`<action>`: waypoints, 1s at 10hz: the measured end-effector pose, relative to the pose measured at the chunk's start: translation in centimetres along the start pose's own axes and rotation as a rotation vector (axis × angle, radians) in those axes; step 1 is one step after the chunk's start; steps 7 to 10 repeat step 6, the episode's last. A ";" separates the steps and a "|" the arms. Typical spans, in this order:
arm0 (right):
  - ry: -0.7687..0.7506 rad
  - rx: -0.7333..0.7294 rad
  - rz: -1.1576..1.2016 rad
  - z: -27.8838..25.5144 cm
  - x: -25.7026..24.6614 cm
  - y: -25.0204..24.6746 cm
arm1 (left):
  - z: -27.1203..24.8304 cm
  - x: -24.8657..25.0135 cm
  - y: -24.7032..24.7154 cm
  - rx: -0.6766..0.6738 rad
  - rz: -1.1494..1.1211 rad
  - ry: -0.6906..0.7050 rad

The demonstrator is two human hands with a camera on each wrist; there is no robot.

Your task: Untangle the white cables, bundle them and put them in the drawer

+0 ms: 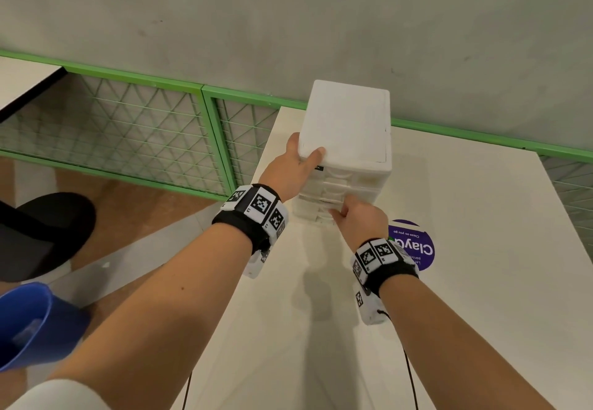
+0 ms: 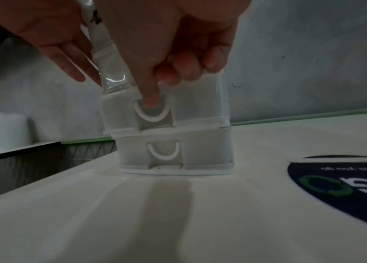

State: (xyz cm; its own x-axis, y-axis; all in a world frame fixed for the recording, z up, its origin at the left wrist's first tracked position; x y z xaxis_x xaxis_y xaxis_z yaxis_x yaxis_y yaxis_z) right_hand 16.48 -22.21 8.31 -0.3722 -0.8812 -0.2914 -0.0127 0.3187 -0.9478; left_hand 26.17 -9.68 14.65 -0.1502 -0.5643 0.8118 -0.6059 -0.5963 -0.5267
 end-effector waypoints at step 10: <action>0.002 -0.329 0.124 -7.5 4.8 0.9 | -2.1 -1.7 0.4 -0.002 -0.058 -0.112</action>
Point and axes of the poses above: each hand's wrist, its own z-axis towards the middle knuckle, its own y-axis out of the palm, x = y × z, the point moved 6 cm from there along z, towards the middle knuckle, and after that the axes turned 9 degrees about -x, right-handed, at the moved point
